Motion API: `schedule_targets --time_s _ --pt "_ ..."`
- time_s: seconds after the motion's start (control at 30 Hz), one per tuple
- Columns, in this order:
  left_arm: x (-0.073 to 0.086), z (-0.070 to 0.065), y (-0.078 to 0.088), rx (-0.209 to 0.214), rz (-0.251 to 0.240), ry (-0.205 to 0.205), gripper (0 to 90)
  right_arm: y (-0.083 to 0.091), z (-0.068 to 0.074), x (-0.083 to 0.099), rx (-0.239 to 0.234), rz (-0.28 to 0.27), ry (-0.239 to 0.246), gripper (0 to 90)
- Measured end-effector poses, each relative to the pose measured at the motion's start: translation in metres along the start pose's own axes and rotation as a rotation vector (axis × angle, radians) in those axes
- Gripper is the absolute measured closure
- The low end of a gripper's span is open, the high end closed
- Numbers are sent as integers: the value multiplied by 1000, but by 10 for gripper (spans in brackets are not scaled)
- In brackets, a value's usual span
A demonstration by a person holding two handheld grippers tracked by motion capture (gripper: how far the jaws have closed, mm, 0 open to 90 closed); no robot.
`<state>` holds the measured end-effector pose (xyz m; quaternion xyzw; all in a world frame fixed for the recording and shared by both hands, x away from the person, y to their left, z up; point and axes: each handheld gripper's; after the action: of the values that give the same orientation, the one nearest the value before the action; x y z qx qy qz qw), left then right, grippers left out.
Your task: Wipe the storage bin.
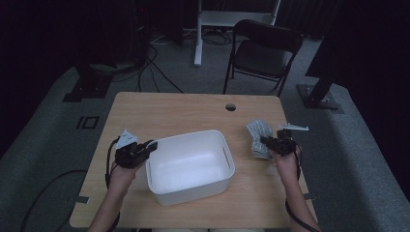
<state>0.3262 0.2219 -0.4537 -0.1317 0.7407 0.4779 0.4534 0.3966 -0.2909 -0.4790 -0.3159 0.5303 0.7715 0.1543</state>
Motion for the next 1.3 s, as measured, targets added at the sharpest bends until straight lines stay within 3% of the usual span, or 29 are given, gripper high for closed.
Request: schedule_targets --time_s 0.17,0.43,0.5,0.67,0.77,0.97,1.07,1.13,1.3 --pt "0 0 -1 0 0 -1 767 14 11 4 -72 -26 28 748" --pt "-1 0 -1 -2 2 -5 767 45 29 11 -110 -86 81 748" --pt "-1 0 -1 -2 1 -4 767 57 38 18 -147 -103 116 748" --pt "-1 0 -1 1 -1 -1 767 69 47 25 -219 -120 130 748" --pt "-1 0 -2 0 -1 -1 766 79 60 32 -261 -131 162 748" --pt "-1 0 -2 -1 0 0 766 89 81 44 -351 -142 182 747" --pt "-1 0 -2 -1 -1 0 766 95 90 49 -353 -144 216 747" --pt "-1 0 -2 -2 -1 0 766 97 92 51 -382 -145 216 747" --pt "-1 -1 -2 -6 -1 0 766 93 97 56 -399 -131 219 747"
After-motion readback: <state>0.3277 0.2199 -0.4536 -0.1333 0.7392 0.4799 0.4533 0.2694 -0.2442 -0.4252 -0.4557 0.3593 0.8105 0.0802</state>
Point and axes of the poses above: each handheld gripper's, and its own axes: y roughly backward along the jaws, x roughly out of its underside, z roughly to its left, and after that the axes turned 9 degrees about z, right-handed
